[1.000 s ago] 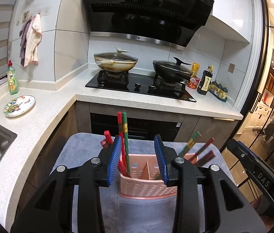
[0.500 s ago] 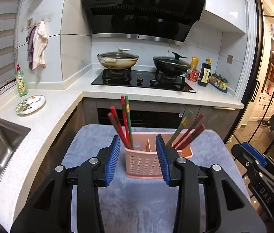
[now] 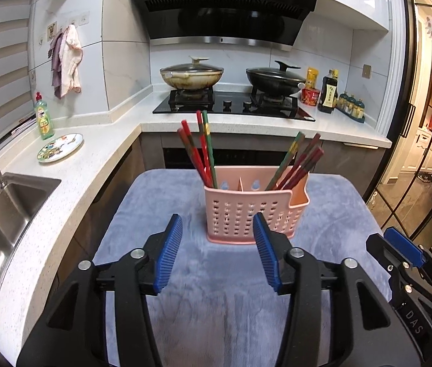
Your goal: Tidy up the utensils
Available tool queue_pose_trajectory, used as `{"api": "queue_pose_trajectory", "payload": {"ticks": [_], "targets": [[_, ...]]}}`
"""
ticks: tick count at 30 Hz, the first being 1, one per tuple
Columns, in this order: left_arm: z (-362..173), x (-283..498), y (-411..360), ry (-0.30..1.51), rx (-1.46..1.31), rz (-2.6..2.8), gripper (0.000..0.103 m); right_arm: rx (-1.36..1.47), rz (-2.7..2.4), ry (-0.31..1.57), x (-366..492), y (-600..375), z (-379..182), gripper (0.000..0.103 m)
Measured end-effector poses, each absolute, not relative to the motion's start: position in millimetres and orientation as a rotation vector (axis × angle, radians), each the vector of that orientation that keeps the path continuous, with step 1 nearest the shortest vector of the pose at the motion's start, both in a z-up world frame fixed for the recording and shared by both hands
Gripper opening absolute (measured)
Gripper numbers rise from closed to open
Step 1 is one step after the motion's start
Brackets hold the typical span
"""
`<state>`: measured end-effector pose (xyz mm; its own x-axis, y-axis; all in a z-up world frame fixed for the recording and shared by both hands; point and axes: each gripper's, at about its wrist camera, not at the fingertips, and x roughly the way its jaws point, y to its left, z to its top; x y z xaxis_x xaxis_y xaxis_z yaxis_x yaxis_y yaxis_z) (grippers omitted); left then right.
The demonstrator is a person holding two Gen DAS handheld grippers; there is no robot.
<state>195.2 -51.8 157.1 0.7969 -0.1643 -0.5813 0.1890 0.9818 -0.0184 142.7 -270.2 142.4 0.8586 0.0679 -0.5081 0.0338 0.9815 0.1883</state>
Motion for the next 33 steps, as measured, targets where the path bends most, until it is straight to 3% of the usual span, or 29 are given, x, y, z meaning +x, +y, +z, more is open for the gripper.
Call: {"api": "queue_pose_trajectory", "payload": {"ticks": [6, 8, 18, 23, 33], "targets": [[144, 188, -50, 0.651, 0.051, -0.174, 0.051, 0.155, 0.011, 0.567, 138, -262, 131, 0.045], [139, 186, -49, 0.659, 0.057, -0.161, 0.061, 0.15, 0.013, 0.581, 137, -259, 126, 0.046], [119, 180, -43, 0.693, 0.067, -0.138, 0.064, 0.128, 0.002, 0.628, 135, -251, 110, 0.053], [114, 176, -41, 0.69, 0.069, -0.124, 0.083, 0.132, -0.002, 0.63, 134, -250, 107, 0.075], [108, 175, -45, 0.7, 0.091, -0.115, 0.09, 0.132, -0.024, 0.65, 135, -249, 99, 0.085]]}}
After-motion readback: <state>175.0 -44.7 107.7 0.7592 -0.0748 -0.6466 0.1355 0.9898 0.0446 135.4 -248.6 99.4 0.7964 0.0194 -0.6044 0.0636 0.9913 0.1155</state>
